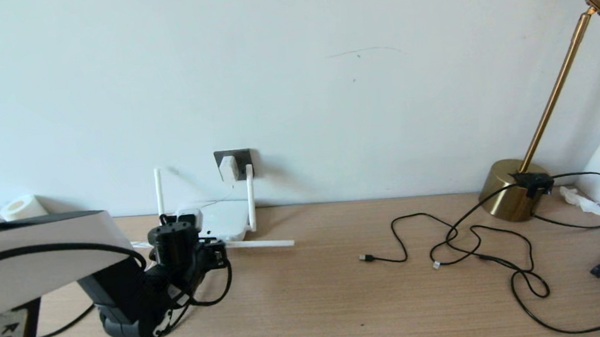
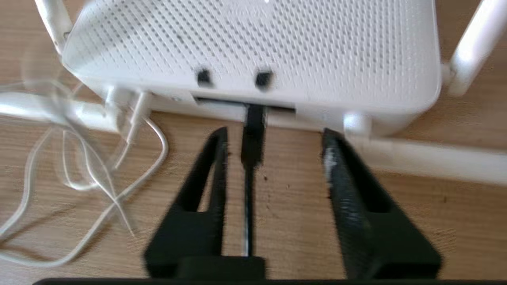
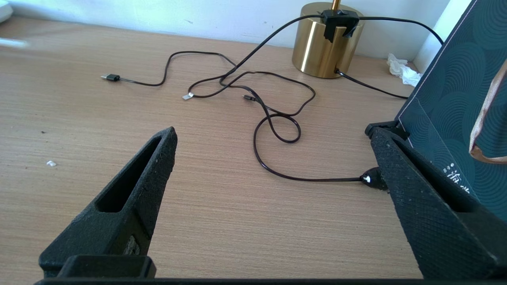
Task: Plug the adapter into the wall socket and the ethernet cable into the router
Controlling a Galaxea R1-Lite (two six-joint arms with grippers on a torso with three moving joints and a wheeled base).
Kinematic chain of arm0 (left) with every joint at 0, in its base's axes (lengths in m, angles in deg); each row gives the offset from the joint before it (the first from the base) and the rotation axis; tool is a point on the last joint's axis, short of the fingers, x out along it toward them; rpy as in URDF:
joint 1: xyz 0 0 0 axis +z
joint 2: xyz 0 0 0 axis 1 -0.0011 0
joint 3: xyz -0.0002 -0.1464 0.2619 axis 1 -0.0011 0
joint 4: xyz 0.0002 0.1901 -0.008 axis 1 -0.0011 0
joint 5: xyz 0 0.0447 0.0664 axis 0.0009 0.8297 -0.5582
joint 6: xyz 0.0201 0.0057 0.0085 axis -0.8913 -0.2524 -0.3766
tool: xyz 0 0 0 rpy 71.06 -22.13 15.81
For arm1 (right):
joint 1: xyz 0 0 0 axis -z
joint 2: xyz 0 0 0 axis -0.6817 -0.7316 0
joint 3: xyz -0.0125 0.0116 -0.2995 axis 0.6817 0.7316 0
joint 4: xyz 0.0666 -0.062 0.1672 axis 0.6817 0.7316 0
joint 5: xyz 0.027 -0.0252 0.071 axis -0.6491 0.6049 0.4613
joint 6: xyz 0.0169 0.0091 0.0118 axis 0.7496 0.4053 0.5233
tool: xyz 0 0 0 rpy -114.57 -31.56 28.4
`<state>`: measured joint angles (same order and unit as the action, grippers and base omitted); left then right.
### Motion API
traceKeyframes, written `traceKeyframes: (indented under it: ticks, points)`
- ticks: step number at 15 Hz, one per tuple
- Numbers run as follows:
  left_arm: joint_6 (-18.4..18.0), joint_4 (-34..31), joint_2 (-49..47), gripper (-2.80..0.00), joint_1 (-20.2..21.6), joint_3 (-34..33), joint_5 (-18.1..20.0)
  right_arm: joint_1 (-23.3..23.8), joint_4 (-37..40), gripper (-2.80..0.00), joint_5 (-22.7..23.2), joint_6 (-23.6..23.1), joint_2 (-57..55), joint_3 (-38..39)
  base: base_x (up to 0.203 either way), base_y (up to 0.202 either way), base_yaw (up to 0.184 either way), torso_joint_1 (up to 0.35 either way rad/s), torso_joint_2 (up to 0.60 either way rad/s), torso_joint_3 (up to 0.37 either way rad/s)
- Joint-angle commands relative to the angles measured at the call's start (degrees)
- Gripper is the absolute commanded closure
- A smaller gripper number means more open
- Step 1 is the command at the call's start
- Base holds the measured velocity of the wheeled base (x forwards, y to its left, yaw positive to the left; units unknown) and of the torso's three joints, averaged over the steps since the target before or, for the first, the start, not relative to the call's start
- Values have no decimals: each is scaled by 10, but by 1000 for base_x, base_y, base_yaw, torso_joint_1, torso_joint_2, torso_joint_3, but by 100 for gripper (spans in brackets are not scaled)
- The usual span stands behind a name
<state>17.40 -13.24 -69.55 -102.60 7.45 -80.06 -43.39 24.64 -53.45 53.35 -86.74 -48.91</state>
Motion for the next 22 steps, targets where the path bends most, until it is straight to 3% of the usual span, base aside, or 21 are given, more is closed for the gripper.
traceKeyframes:
  ticks: [1,13,18,19,22]
  points:
    - [0,2,-2,-280,0,0,-1,0,0,-280,0,-1,-1,0,0,0,0,0,0,0]
    - [1,3,-5,-280,0,-15,0,0,0,-280,0,-1,-1,0,0,0,0,0,0,0]
    - [-2,26,97,-280,-24,-82,-1,0,0,-280,0,-1,-1,0,0,0,0,0,0,0]
    - [-4,27,133,0,-29,-92,-5,0,0,-280,0,-1,-1,0,0,0,0,0,0,0]
    - [-8,18,247,0,-44,-108,-28,0,0,-280,0,-1,-1,0,0,0,0,0,0,0]
